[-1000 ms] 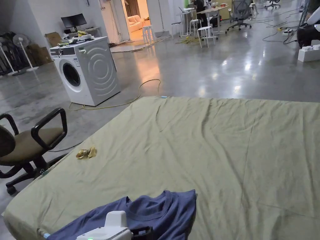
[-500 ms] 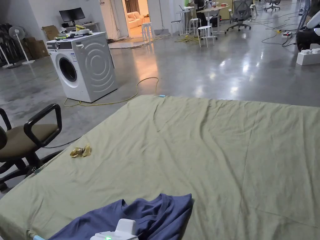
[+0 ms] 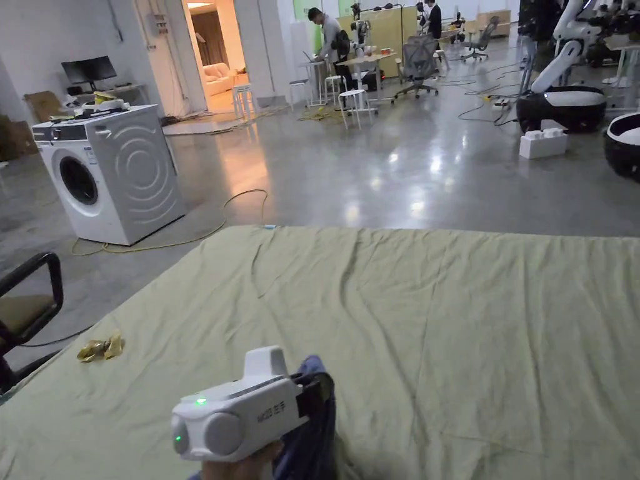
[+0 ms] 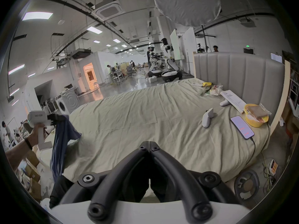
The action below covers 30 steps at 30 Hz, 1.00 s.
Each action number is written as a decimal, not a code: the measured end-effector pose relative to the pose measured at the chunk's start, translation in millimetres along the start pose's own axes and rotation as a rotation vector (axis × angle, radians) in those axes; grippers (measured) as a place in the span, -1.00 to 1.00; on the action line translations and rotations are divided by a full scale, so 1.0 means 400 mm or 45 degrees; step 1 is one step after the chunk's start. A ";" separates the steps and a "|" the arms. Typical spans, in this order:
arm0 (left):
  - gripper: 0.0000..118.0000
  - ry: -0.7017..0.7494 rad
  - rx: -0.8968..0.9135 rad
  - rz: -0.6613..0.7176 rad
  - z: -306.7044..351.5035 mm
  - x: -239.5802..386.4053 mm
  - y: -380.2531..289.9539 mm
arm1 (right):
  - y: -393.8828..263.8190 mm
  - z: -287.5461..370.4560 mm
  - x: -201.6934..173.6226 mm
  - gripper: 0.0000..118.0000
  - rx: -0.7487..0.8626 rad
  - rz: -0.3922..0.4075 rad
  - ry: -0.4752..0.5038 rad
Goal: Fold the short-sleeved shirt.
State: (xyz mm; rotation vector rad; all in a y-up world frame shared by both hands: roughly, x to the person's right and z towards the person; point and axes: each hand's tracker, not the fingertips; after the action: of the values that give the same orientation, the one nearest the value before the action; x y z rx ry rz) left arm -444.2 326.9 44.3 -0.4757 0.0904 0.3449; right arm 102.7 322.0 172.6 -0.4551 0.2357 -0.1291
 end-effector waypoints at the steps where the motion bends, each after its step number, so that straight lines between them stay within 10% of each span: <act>1: -0.88 -0.062 -0.005 -0.030 -0.038 0.072 -0.004 | -0.003 0.013 0.011 -1.00 0.007 -0.009 -0.021; 16: -0.87 -0.830 -0.630 -0.474 -0.154 0.888 -0.627 | -0.067 0.140 0.165 -1.00 -0.050 -0.112 -0.289; 18: -0.49 -0.903 -0.630 -0.510 -0.131 0.881 -0.664 | -0.070 0.139 0.163 -1.00 -0.064 -0.109 -0.288; 19: 0.10 -0.950 -0.622 -0.508 -0.119 0.867 -0.666 | -0.071 0.139 0.159 -1.00 -0.063 -0.102 -0.282; 21: 0.58 -0.931 -0.605 -0.468 -0.090 0.826 -0.626 | -0.068 0.128 0.146 -1.00 -0.058 -0.083 -0.239; 30: 0.57 -0.527 0.068 -0.249 0.240 0.492 -0.301 | -0.012 0.034 0.033 -1.00 0.049 0.032 0.026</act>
State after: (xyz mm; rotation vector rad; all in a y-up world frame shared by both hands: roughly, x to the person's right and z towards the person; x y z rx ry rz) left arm -217.5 330.9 149.3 -0.3488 -0.3465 0.2428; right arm 118.6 321.0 184.2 -0.4128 0.2587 -0.1133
